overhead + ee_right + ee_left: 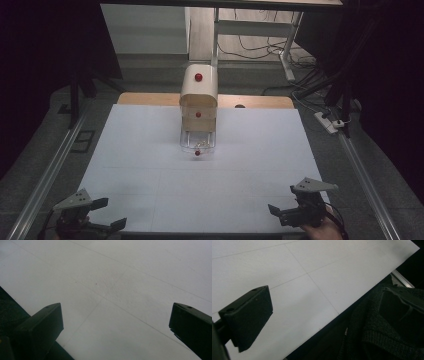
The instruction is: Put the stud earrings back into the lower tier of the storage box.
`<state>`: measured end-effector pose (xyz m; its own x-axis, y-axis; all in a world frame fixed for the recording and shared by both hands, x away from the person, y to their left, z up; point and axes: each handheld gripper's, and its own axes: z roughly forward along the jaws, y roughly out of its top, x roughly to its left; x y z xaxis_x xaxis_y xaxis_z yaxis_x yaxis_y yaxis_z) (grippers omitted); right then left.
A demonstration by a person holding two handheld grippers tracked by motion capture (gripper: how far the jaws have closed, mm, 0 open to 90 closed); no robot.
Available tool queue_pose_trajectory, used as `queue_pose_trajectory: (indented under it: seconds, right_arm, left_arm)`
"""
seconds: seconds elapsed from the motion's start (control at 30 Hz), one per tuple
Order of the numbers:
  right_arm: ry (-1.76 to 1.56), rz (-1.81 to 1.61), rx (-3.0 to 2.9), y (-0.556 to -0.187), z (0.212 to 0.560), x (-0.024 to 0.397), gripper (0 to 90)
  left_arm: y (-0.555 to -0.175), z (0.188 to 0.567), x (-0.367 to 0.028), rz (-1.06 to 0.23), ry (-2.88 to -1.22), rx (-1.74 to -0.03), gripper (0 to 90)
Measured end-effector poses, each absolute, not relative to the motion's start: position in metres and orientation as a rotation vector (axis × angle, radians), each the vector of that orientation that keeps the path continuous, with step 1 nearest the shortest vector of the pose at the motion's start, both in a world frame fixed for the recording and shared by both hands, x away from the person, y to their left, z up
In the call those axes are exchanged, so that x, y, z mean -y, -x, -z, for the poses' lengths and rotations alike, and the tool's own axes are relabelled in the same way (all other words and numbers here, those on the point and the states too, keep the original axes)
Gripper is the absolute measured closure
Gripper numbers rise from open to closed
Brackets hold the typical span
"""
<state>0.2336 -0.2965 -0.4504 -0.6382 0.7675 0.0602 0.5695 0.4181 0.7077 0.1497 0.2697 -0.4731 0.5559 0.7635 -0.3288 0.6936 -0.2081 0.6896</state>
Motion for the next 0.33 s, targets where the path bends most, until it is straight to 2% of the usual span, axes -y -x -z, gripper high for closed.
queue_pose_trajectory:
  seconds: [0.33]
  right_arm:
    - [-1.177, -0.972, -2.403, -0.221, 0.449, 0.304, 0.0]
  left_arm:
    - [-0.151, 0.473, -0.269, -0.103, -1.945, -1.184, 0.0]
